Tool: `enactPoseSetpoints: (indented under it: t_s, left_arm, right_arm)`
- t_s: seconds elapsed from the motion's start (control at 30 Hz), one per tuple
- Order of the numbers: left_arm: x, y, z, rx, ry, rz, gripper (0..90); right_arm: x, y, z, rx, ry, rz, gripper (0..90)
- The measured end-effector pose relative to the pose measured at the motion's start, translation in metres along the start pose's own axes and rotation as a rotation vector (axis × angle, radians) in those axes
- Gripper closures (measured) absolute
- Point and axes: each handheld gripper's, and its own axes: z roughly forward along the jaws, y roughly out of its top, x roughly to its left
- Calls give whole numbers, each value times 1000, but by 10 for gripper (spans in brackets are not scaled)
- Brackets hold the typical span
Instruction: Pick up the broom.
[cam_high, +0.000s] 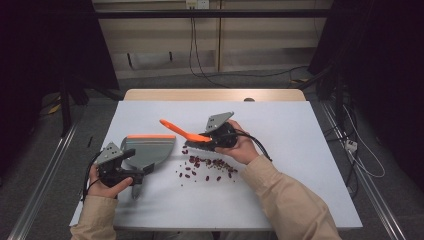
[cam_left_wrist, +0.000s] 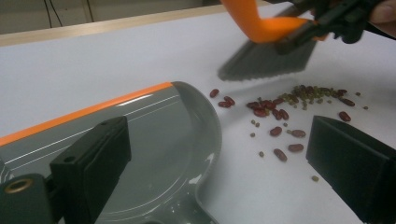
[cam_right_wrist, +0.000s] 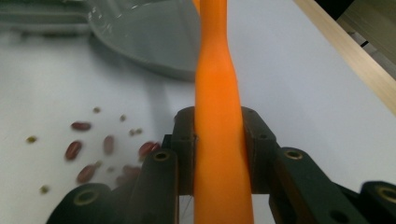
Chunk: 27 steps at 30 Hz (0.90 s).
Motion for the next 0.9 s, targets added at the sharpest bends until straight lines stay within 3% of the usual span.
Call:
enactPoseSetpoints:
  t_s: [0.13, 0.23, 0.27, 0.3, 0.4, 0.6, 0.9]
  left_arm:
    - [2, 0, -1, -4, 3, -6, 65]
    - [3, 0, -2, -4, 5, -11, 65]
    - [3, -1, -2, -4, 4, -12, 65]
    - [3, -1, -2, -3, 4, -12, 65]
    - [3, -1, -3, -5, 5, -9, 65]
    - [3, 0, -4, -9, 8, -9, 65]
    - [2, 0, -5, -7, 12, -4, 65]
  right_arm:
    - [-10, 10, 19, 12, -23, -18, 712]
    - [-13, 12, 36, 52, -18, -26, 712]
    - [-13, 11, 41, 72, -8, -26, 712]
    - [-12, 11, 43, 51, 22, 3, 712]
    - [-6, 12, 41, 81, 37, -40, 710]
    - [9, 9, 30, 93, 85, -73, 709]
    - [27, -1, 12, 69, 124, -73, 710]
